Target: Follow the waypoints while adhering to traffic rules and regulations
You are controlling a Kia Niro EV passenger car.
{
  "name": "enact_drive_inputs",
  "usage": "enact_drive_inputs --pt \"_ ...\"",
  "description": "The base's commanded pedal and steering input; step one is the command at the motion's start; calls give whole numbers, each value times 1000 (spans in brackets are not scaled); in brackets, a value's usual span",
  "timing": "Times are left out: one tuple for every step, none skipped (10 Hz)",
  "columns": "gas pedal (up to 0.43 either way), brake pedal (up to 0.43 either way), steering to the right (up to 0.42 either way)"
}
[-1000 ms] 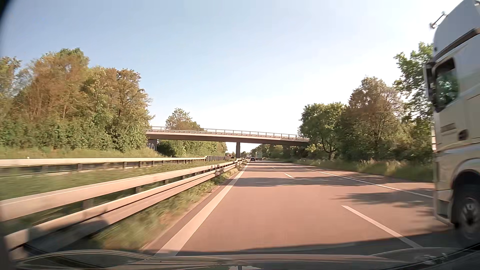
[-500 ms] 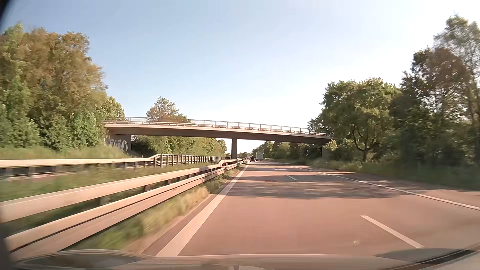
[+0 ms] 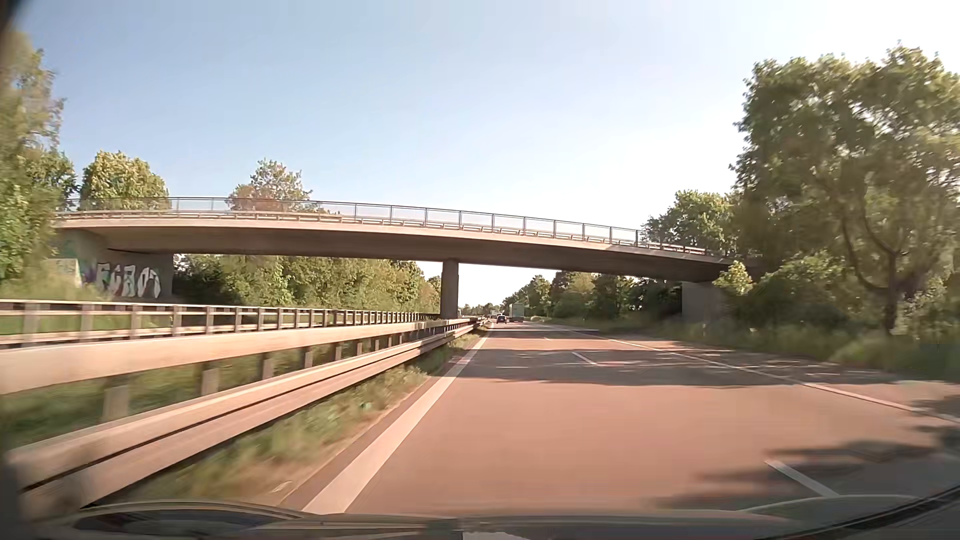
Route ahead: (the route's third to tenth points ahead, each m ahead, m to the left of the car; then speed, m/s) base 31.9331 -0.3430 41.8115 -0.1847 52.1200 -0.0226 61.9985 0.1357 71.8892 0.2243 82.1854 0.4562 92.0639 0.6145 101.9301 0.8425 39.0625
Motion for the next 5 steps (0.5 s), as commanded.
enact_drive_inputs --pt "441 12 -4" --pt "441 12 -1" --pt "441 12 2" --pt "441 12 3" --pt "441 12 1"
